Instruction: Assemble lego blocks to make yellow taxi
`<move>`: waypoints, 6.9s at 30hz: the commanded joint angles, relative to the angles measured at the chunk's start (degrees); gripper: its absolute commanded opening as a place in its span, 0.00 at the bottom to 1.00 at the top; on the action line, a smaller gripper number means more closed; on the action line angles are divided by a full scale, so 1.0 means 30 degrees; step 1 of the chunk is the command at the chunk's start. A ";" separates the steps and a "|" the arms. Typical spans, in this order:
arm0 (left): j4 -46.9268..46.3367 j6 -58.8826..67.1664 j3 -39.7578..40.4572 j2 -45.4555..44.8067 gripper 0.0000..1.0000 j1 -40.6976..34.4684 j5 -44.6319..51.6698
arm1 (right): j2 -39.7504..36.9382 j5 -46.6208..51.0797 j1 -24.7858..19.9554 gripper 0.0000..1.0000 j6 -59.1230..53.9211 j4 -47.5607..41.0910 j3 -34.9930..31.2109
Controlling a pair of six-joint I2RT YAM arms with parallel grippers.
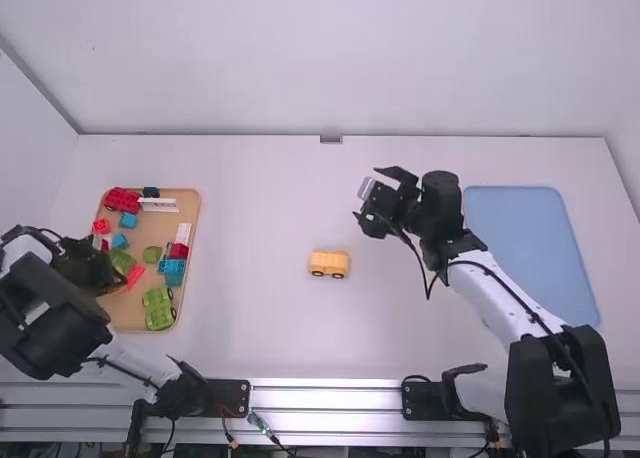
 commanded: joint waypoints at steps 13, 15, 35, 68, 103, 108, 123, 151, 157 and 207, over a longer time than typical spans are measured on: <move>0.7890 0.3461 -0.1515 -0.3024 0.02 -1.2021 1.1023 | 0.1464 -0.3694 0.0015 0.99 0.7752 0.4612 0.0707; 0.9020 0.3912 -0.1530 -0.2958 0.02 -1.3464 1.2138 | 0.2448 -0.5574 -0.0226 0.99 0.8852 0.5683 0.0896; 1.6313 0.4051 -0.1530 -0.1683 0.02 -2.0903 1.7566 | 0.7235 -1.8659 -0.0590 0.89 1.4149 0.9683 0.4976; 1.7588 0.3351 -0.1537 -0.1515 0.03 -2.0975 1.8986 | 0.7235 -1.6232 -0.0015 0.30 1.4025 0.8765 0.4998; 1.4513 0.3555 -0.1537 -0.1515 0.99 -2.0815 0.8437 | 0.6178 0.8932 0.3861 0.00 -0.1712 -1.8243 0.6324; 1.4491 0.3490 -0.1537 -0.1515 0.99 -2.0648 0.8495 | 0.7147 0.8750 0.3934 0.00 -0.2076 -1.7005 0.5639; 1.4069 0.3497 -0.1537 -0.1515 0.99 -2.0648 0.8459 | 0.9763 0.8357 0.3614 0.63 -0.2929 -1.5497 0.5355; 1.4134 0.9296 -0.3898 -0.1253 0.99 -2.0662 1.0550 | 0.4874 -0.4881 -0.3235 0.99 -0.7286 -1.1650 0.1435; 1.6626 1.1300 -0.5778 -0.0066 0.99 -2.0662 1.2794 | 0.4874 -0.5100 -0.3461 0.99 -0.5923 -0.7060 -0.1457; 2.1172 1.1919 -0.8138 0.3912 0.99 -2.0793 1.6254 | 1.3063 -0.9785 -0.6615 0.47 -1.2415 -0.6951 0.0000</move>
